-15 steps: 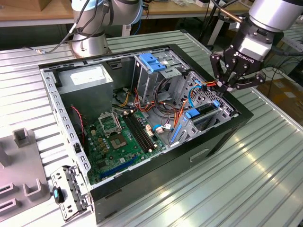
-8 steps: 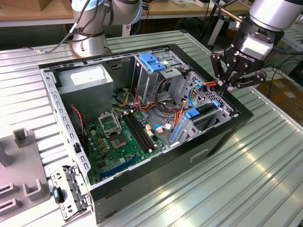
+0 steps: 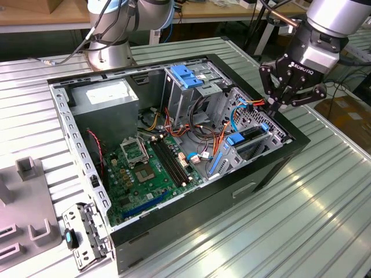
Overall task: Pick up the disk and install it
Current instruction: 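Insert the first disk wire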
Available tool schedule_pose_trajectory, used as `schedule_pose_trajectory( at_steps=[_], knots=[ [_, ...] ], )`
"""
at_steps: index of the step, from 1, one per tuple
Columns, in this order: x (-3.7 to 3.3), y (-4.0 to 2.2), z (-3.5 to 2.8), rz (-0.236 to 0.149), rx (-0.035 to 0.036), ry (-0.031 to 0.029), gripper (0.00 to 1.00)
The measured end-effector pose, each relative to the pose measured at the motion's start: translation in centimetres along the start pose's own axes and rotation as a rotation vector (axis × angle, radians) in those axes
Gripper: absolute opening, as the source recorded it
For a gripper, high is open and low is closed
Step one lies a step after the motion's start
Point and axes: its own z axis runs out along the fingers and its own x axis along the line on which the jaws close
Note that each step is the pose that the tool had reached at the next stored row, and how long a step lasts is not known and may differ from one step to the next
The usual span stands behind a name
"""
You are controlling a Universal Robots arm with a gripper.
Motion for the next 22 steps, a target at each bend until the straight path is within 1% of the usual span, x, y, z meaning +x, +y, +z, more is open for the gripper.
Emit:
schedule_pose_trajectory(
  at_steps=[9,22],
  knots=[
    [0.08,-0.12,0.00,-0.050,0.0002,0.0000,0.12],
    [0.17,-0.26,0.00,-0.090,0.0004,0.0000,0.12]
  ],
)
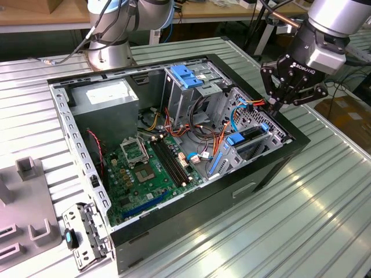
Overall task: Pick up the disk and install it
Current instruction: 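Insert the first disk wire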
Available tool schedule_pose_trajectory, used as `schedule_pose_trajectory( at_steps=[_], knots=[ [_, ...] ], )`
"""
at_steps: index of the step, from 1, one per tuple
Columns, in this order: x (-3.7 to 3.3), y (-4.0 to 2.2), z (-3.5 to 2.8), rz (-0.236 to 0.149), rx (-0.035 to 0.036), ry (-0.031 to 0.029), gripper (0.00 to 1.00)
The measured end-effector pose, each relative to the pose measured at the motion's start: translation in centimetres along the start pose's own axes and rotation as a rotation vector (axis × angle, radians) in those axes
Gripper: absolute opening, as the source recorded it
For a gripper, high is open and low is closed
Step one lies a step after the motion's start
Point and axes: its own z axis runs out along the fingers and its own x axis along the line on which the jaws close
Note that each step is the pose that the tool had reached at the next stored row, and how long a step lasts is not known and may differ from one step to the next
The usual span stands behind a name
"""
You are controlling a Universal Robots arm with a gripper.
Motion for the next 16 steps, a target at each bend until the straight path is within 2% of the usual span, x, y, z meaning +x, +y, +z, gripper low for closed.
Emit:
schedule_pose_trajectory(
  at_steps=[12,16],
  knots=[
    [0.09,-0.13,-0.08,-0.045,0.0002,0.0000,0.12],
    [-0.07,-0.42,-0.12,-0.056,0.0006,-0.0005,0.12]
  ],
)
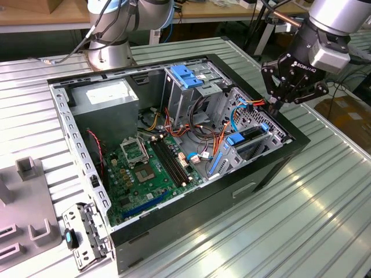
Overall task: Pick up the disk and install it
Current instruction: 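Insert the first disk wire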
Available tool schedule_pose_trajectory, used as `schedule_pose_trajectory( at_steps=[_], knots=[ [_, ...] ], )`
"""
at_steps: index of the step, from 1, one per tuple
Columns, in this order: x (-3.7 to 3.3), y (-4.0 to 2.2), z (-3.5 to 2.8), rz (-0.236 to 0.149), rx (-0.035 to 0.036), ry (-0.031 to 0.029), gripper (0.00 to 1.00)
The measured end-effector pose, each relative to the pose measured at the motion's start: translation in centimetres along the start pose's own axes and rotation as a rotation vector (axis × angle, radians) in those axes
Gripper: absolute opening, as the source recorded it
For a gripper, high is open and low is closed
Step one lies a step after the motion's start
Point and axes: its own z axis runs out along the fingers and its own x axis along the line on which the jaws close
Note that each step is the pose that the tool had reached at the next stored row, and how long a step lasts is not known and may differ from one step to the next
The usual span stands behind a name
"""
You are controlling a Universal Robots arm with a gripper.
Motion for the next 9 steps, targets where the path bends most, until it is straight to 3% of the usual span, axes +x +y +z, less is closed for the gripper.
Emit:
schedule_pose_trajectory(
  at_steps=[9],
  knots=[
    [-1.02,-2.13,0.00,-0.016,-0.0001,0.0002,0.12]
  ],
)
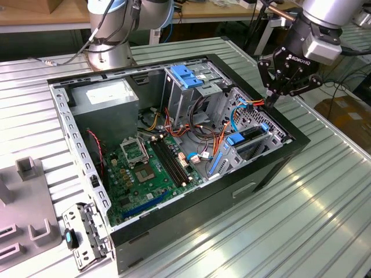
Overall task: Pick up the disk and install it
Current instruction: 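Insert the first disk wire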
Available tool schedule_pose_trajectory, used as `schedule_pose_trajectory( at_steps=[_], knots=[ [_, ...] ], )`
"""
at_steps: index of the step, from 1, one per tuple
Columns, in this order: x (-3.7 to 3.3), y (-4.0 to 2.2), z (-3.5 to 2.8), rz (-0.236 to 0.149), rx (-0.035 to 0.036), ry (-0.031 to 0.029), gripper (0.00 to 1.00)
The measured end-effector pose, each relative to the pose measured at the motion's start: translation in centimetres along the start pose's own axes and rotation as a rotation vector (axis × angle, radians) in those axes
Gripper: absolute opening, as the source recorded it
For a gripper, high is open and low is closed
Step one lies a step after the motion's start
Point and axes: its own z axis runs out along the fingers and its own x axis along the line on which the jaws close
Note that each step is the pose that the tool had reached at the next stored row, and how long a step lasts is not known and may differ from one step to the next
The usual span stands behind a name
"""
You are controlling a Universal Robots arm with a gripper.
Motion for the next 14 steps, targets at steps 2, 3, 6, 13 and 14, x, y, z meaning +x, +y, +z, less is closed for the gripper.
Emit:
schedule_pose_trajectory(
  at_steps=[2,3,6,13,14],
  knots=[
    [-0.23,-0.50,0.02,-0.002,0.0001,-0.0001,0.12],
    [-0.30,-0.65,0.04,-0.004,0.0002,0.0000,0.12],
    [-0.72,-1.10,0.18,-0.009,0.0080,0.0077,0.12],
    [-1.22,-1.57,0.69,-0.086,0.0434,0.0485,0.13],
    [-1.23,-1.57,0.80,-0.099,0.0471,0.0520,0.19]
  ],
)
